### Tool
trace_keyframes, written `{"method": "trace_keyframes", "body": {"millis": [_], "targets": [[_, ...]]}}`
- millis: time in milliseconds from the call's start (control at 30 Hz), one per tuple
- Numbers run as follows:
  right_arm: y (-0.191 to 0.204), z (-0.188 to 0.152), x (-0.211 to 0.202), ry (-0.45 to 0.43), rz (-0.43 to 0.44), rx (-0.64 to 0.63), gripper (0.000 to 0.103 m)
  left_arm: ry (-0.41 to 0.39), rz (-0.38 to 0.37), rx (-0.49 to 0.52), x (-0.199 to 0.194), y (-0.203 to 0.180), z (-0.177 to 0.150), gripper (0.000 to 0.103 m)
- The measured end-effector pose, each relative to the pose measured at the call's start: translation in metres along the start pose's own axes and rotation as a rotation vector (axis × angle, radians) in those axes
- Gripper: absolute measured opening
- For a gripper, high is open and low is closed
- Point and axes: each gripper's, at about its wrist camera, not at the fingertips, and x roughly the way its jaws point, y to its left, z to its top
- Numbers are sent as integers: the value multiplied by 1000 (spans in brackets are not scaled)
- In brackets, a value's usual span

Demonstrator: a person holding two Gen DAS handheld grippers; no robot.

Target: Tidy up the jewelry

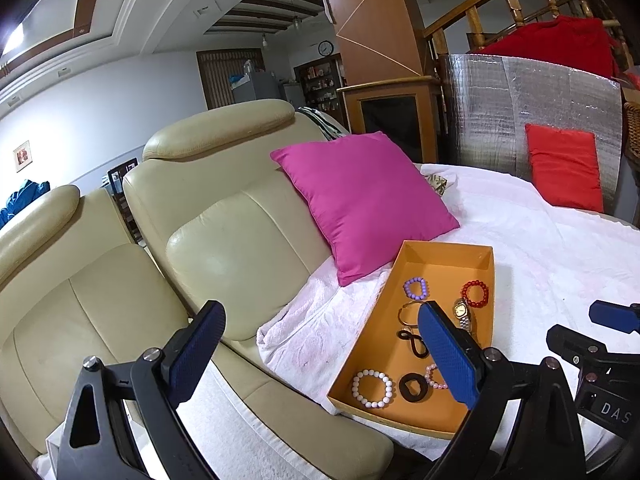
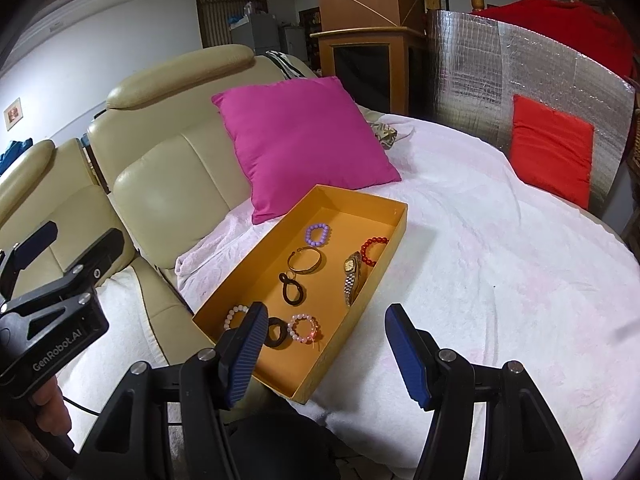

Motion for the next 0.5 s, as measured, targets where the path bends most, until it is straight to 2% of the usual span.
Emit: {"method": "trace_keyframes", "body": {"millis": [500], "targets": [[-5, 6, 25, 22, 11, 11, 65, 32, 12, 9, 24, -4, 2, 97]]}}
